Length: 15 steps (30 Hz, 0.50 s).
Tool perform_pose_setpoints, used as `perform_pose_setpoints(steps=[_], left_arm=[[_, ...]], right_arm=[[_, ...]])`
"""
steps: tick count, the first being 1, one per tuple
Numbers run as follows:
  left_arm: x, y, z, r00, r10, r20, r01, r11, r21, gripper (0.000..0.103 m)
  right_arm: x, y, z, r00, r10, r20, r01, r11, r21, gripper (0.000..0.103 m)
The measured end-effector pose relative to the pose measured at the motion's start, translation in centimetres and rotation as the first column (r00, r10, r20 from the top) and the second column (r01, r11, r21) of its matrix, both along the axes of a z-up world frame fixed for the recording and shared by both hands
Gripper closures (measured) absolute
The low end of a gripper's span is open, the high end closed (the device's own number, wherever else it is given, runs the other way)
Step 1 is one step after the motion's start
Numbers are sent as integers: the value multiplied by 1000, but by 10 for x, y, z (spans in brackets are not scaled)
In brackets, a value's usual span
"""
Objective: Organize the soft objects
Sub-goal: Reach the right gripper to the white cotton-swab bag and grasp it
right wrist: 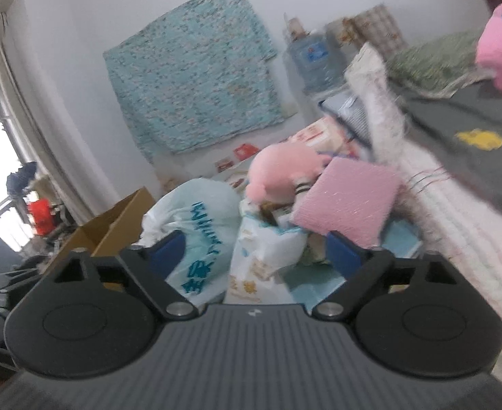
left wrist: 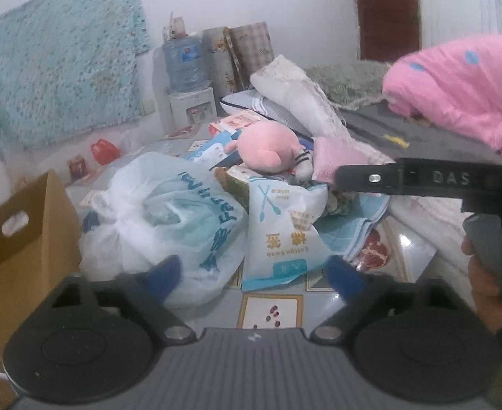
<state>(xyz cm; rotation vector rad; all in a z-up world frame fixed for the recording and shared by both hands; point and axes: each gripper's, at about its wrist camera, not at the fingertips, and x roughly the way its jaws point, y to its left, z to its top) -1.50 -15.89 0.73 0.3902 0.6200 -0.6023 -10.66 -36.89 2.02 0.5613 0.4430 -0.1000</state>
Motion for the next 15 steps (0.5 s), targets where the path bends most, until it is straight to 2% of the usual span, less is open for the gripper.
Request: perform_pose_setpoints(steps=[1,2,6,9,13,15], left_arm=[[2,-7,-4,1000,-17,8,17,1000,16,31],[4,-13,-8,1000,-27,8,27,999,31,37],[14,-34,-23,997,-77,-14,78,995,65,55],[25,-48,-34,995,-100,-30,102,991,89,57],[47,-62,-51,995,-80,-56,87,988,125,57],[55,-65,-57,994,-69,-90,81,988,133,53]], right_arm=[[5,-2,-3,1000,24,1,-24,999,29,30],[9,0,-6,999,42,-3,-41,998,49,32],[27,1,-16,996,81,-26,-79,993,86,47],[36,-2,-23,995,92,-39,-87,990,111,53],[47,-7,-34,994,90,-68,-80,986,144,59],[50,-10,-40,993,87,-86,-72,985,159,61]])
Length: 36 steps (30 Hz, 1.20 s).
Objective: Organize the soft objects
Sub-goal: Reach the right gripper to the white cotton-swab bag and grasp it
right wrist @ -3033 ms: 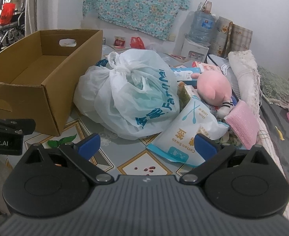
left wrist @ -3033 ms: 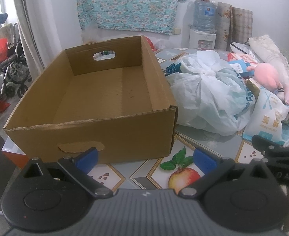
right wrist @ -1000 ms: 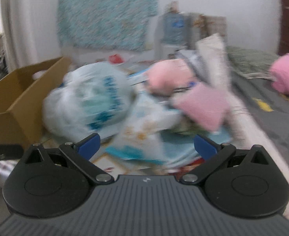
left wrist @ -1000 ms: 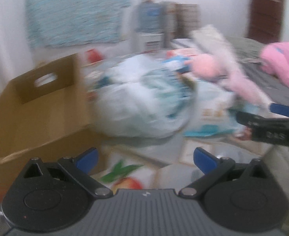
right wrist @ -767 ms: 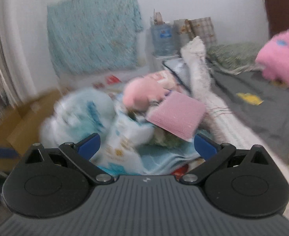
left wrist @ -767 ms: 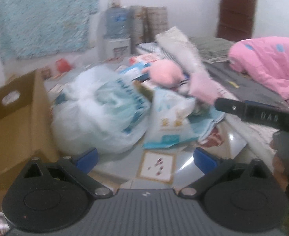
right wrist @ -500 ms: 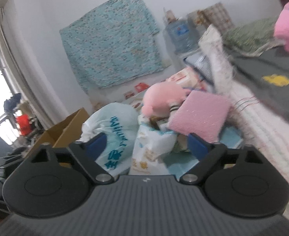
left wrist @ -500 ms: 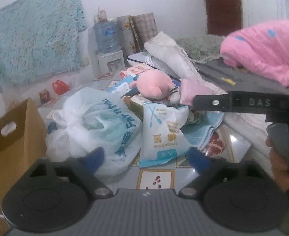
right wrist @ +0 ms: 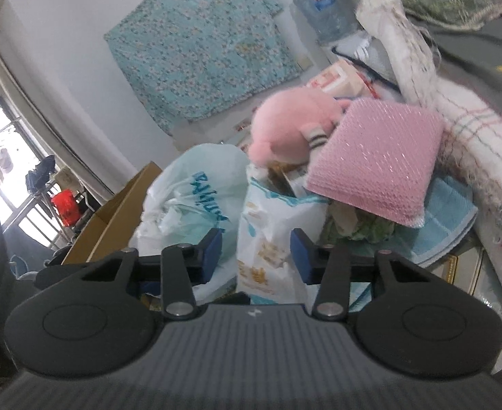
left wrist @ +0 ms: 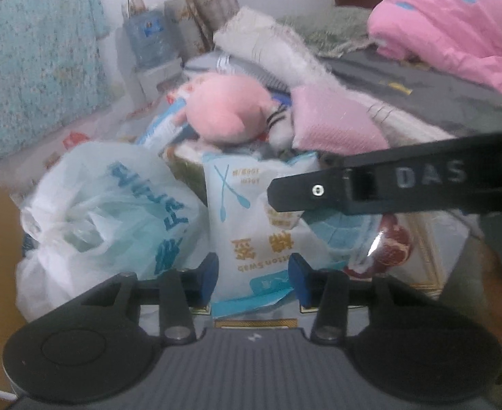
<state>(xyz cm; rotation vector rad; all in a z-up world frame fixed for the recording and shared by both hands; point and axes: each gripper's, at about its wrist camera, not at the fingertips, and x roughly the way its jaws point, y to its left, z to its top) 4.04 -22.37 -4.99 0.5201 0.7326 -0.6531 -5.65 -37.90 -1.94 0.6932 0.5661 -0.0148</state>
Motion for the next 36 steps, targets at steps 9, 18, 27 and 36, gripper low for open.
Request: perform_pose_setpoints(steps=[9,18,27,36], left_arm=[[18,-10,-13,993,-34,-113,33,999,-9,23],[5,-8,-6,971,-116,-209,104,992,-69,22],[-2,10,-5,987,-81,-139,73,995,-60,18],[25,6,-14,988,-25,-151,16,998,-64,18]], right_arm=[[12,-15,-25,999,1,-39,4,991,135,64],[15,-13,-31,998,60,-25,-52,971,233,66],[5,-16,-26,997,54,-47,-42,974,221,63],[10,-27,-35,998,37,-58,-20,963,267,48]])
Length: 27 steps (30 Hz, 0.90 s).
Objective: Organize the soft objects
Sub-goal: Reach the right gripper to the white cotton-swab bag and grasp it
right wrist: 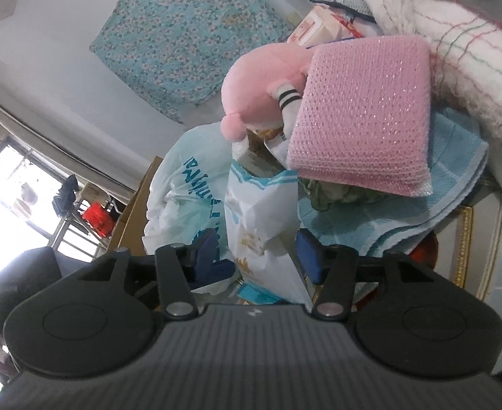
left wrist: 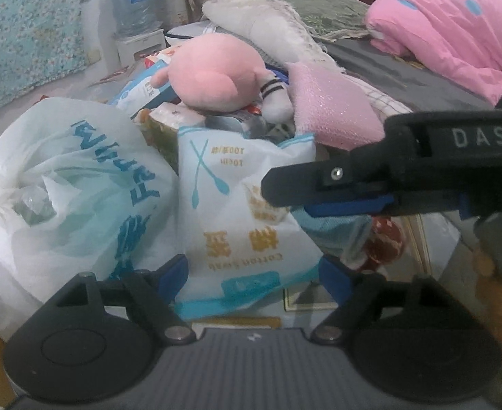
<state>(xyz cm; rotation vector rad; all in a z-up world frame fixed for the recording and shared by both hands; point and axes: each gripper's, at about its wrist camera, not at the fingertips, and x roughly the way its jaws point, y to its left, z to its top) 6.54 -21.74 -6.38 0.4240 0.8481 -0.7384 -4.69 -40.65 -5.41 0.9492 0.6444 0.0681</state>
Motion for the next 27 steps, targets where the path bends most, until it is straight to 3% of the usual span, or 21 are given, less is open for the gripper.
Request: perform_pose_setpoints(steps=[10,12,17,27], left_arm=[[8,-8,-6,1000,-7,-7,7,1000,-3,11],[6,-9,-6,1000,-14,-3,14,1000,5,11],[4,-5,-4,999,-27,-30,27,1000,-16,10],[-12,5,7,990,-41,-134,33,998,-62,10]], right_arm=[[15,4,-11,999,41,0,-41,998,37,40],[16,5,-13,999,42,3,-42,998,49,44],[17,6,-13,999,38,5,-38,998,45,65],[5,3,-13,994,96,46,-101,984,146,67]])
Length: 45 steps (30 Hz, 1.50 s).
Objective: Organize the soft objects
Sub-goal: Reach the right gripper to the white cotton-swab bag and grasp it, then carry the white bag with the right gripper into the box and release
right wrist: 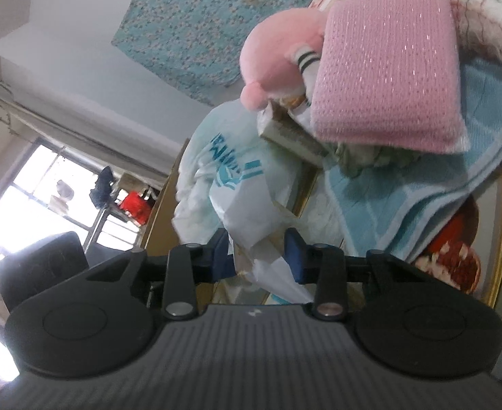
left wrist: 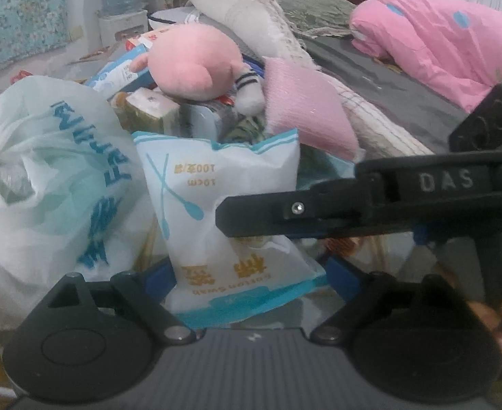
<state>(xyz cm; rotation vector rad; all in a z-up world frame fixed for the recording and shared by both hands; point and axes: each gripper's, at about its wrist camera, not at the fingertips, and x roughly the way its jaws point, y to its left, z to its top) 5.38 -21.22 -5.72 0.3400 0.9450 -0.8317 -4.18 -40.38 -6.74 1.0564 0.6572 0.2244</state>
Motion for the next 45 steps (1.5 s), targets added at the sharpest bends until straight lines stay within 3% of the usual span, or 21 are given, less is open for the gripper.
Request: perform_pose_setpoints(steps=[6,13,18,22,25,30,35,40,45], left_arm=[[-21,9,3,997,-60,-52,60,998,-12,10],[-17,13,5,999,-21,24,21,1000,-16,8],[2,8,-13,999,16,-34,-15,1000,24,8],[7,7,-17,996,19,-91,-20,1000,-11,10],[2,10,-9,996,13,-91,-16,999,-33,11],[-19,23,19,999,-13,-44,9,996,-89,11],[-37,52,67,996,30,84,-18,991,-134,11],[-22,105,107,974,180,139,-156,973,-173,10],[26,180,136,935,344,82,-320,922,-218,10]], right_arm=[[-15,-2,-4,999,16,-28,-16,1000,5,65],[-18,-1,-8,998,-11,-57,10,1000,-16,64],[-16,3,-10,998,-14,-55,13,999,-32,64],[-15,8,-17,998,-24,-50,24,1000,-2,66],[-20,12,-13,999,-27,-41,27,1000,-8,67],[-31,24,10,999,-33,5,33,999,-20,67],[-23,38,56,994,20,106,-13,998,-69,67],[31,70,103,966,184,179,-162,978,-131,67],[122,122,135,911,375,171,-354,924,-142,66]])
